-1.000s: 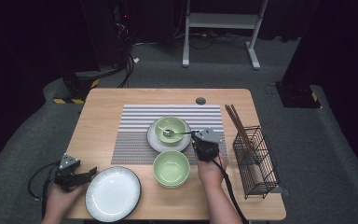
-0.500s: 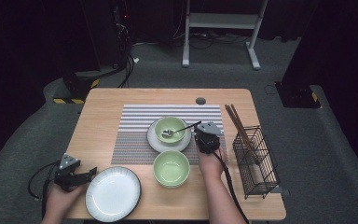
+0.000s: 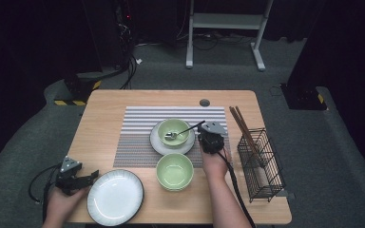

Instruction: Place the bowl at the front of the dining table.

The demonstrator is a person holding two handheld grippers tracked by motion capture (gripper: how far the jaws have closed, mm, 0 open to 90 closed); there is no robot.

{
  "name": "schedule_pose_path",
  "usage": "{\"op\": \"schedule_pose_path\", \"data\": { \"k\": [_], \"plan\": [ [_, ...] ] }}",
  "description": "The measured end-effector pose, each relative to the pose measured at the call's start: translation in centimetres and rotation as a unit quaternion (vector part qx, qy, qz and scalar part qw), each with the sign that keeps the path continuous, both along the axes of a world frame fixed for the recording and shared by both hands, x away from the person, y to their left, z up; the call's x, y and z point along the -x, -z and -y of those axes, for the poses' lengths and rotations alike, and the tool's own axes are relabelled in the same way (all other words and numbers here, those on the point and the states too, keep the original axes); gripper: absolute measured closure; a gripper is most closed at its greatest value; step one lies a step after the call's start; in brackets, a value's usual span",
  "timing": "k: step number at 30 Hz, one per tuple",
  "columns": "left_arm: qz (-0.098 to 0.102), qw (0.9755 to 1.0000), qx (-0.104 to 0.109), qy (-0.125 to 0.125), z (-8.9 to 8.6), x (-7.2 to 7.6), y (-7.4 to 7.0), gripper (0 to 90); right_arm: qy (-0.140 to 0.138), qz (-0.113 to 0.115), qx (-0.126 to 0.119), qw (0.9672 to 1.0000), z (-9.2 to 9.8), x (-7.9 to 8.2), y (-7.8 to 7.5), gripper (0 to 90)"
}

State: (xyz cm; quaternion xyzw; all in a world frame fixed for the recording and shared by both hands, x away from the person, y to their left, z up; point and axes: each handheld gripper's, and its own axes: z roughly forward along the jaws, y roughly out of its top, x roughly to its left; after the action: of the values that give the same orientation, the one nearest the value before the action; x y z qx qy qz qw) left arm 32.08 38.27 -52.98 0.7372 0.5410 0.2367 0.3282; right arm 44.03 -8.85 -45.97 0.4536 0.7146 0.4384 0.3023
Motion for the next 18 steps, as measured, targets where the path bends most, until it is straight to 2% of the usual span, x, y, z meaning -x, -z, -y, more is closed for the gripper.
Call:
{"op": "schedule_pose_path", "data": {
  "k": [8,18],
  "plan": [
    [0.001,1.0000,0.000,0.000,0.0,0.0,0.0,19.7,-0.012,0.011,-0.009,0.9998,0.2,2.5,-0.7,85.0],
    [0.001,1.0000,0.000,0.001,0.0,0.0,0.0,20.4,0.003,0.019,-0.011,0.9998,1.9,5.0,-2.3,82.4]
  ]
}}
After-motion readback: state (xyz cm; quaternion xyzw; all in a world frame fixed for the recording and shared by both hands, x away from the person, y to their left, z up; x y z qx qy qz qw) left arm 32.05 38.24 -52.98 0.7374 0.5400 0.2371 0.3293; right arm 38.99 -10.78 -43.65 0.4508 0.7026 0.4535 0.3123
